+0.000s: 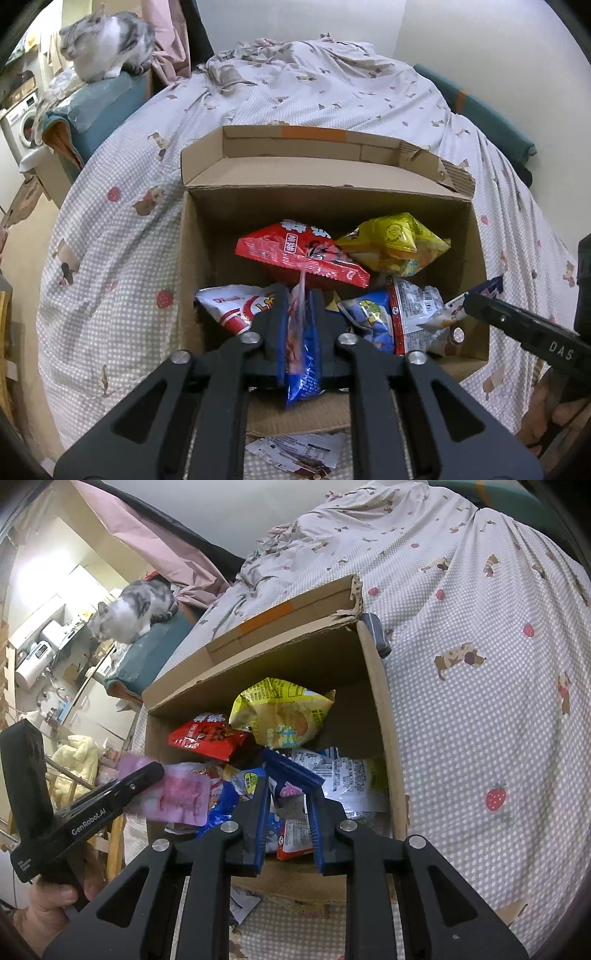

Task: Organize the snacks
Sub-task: 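Lower both items into the box and open both tools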

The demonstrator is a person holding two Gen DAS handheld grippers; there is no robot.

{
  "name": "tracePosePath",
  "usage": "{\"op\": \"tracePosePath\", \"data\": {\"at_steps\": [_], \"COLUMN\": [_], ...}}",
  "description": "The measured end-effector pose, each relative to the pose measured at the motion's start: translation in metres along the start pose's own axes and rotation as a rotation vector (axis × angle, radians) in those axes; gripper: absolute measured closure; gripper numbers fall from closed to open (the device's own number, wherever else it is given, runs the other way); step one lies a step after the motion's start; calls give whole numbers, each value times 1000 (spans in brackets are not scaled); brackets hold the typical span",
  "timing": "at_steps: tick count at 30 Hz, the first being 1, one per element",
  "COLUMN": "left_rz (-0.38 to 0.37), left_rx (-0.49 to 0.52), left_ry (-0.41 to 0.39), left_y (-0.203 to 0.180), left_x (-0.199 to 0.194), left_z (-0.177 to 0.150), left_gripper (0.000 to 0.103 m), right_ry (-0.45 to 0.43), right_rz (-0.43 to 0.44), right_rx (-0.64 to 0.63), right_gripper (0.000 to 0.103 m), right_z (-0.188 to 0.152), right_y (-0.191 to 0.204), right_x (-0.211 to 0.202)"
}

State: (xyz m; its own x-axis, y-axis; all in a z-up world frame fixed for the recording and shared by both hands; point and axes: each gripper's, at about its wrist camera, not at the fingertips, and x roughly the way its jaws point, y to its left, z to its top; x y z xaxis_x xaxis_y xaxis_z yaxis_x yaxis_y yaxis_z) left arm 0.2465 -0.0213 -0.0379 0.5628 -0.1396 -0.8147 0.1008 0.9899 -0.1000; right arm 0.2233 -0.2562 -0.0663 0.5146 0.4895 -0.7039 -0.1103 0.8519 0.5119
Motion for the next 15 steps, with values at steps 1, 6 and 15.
{"op": "tracePosePath", "data": {"at_steps": [1,6,15], "left_rz": [3,30,38], "left_rx": [2,-14,-28], "left_ry": [2,-48,-68], "left_y": [-1,0,4], "left_x": [0,-9,-17], "left_z": [0,0,-1], "left_gripper": [73,20,20], "right_ry": [-3,-6,-27], "right_rz": [7,6,0], "right_rx": [6,8,25], "right_gripper": [80,73,27], "right_z": [1,1,2], "right_y": [-1,-1,-4], "right_x": [-1,-3,-8]}}
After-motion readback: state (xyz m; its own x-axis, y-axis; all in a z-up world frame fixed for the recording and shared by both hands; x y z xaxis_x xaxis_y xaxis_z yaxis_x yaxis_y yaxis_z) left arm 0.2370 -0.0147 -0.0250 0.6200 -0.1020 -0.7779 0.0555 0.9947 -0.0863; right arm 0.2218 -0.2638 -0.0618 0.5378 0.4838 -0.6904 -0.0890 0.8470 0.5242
